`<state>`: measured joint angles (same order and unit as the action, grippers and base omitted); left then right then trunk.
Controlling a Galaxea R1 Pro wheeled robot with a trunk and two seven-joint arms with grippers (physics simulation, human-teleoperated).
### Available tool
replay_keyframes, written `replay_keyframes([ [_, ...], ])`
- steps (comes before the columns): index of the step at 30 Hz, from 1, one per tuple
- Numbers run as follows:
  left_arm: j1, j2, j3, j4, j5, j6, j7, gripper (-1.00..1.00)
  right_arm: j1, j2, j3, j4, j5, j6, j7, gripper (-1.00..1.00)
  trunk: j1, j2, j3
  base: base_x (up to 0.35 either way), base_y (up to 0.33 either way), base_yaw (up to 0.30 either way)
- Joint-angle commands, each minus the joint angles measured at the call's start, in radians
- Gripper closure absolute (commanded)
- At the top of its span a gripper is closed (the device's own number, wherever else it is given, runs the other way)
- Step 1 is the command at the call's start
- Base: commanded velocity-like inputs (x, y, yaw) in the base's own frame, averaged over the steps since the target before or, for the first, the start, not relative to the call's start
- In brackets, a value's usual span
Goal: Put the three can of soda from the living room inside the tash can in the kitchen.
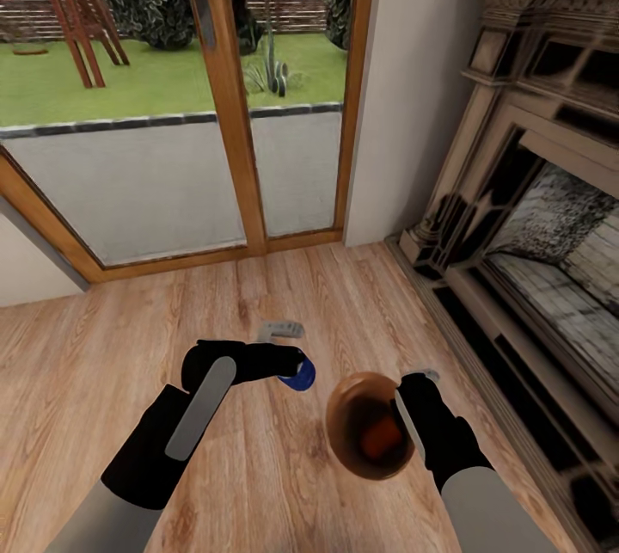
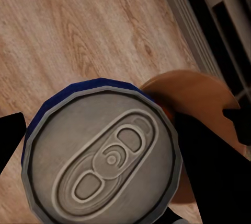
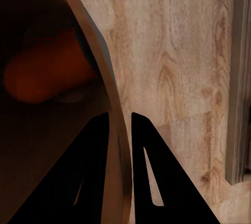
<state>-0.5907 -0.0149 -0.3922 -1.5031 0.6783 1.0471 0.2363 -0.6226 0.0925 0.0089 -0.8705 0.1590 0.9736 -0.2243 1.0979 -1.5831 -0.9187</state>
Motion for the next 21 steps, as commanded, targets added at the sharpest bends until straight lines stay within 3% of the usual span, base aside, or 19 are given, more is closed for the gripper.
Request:
replay_keyframes([
  [1,0.0,0.0,0.0,0.0,0.0,0.0,-0.002,1.0,0.0,0.001,0.0,0.001,-0.004,-0.001,0.003,1.0,0.0,0.0,0.0,0.0,0.0,0.0],
  [13,0.0,-0.026,-0.067,0.016,-0.003,0.0,0.003,1.0,0.0,0.006,0.0,0.005,-0.003,-0.001,0.003,1.0,0.0,0.0,0.0,0.0,0.0,0.0],
  [18,0.0,-0.063,-0.111,0.107,-0.007,-0.002,0.005,1.0,0.0,0.007,0.0,0.005,-0.003,-0.001,0.003,1.0,0.0,0.0,0.0,0.0,0.0,0.0],
  [21,-0.001,-0.073,-0.122,0.157,-0.007,-0.042,0.004,1.0,0.0,0.008,0.0,0.005,-0.003,-0.001,0.004,1.0,0.0,0.0,0.0,0.0,0.0,0.0],
])
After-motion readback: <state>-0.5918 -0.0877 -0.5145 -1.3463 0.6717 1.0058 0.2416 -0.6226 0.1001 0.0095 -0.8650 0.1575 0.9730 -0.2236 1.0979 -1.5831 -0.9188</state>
